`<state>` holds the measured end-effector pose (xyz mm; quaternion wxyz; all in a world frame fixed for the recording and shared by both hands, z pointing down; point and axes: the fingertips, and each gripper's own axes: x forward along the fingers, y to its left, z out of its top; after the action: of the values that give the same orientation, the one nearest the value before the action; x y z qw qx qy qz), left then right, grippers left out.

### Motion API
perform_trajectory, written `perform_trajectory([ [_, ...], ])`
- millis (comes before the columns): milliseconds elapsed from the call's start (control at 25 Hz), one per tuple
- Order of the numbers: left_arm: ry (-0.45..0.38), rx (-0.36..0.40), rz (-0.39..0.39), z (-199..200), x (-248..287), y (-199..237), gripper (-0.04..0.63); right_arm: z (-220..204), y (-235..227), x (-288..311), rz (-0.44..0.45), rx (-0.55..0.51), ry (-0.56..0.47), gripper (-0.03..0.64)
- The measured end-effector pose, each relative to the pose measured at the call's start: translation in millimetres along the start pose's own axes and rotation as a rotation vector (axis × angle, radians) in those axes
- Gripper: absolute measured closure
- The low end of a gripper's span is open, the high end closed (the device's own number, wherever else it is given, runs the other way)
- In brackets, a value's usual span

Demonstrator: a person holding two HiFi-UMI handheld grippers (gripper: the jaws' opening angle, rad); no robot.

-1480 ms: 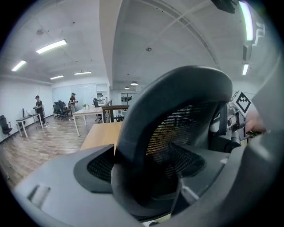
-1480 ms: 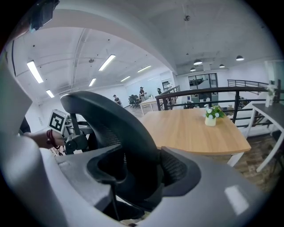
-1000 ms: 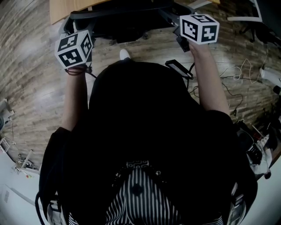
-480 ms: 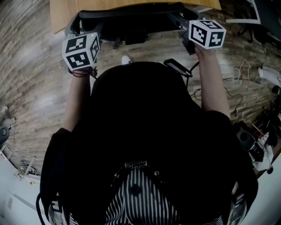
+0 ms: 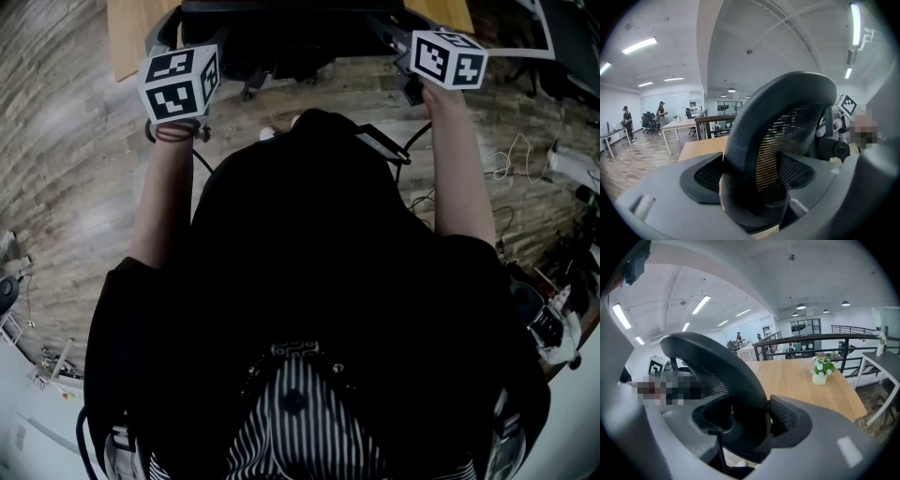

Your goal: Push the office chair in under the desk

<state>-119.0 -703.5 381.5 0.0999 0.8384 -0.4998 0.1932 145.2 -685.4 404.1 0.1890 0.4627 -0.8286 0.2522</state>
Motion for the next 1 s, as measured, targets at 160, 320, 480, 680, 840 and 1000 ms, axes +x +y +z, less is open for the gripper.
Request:
perform_trajectory([
  [160, 0.004, -0.005, 0.023, 10, 22, 5, 0.232, 11, -16, 12, 0.007, -0.004, 0.001, 0.357],
  [320, 0.025, -0.02, 0.034, 11, 31, 5, 0.234, 16, -26, 19, -0.003, -0.012, 0.031, 0.359],
  [480, 0.03, -0.02, 0.045, 11, 34, 3, 0.238, 19, -32, 20, 0.002, -0.008, 0.03, 0.359],
  [680, 0.025, -0.019, 0.052, 10, 34, -1, 0.238, 16, -34, 18, 0.007, -0.007, 0.017, 0.359],
  [840, 0.028, -0.028, 0.045, 13, 36, 4, 0.235, 19, -35, 21, 0.005, 0.005, 0.021, 0.359],
  [1000, 0.045, -0.09, 0.05, 12, 29, 2, 0.23, 18, -32, 16, -0.01, 0.018, 0.022, 0.354],
])
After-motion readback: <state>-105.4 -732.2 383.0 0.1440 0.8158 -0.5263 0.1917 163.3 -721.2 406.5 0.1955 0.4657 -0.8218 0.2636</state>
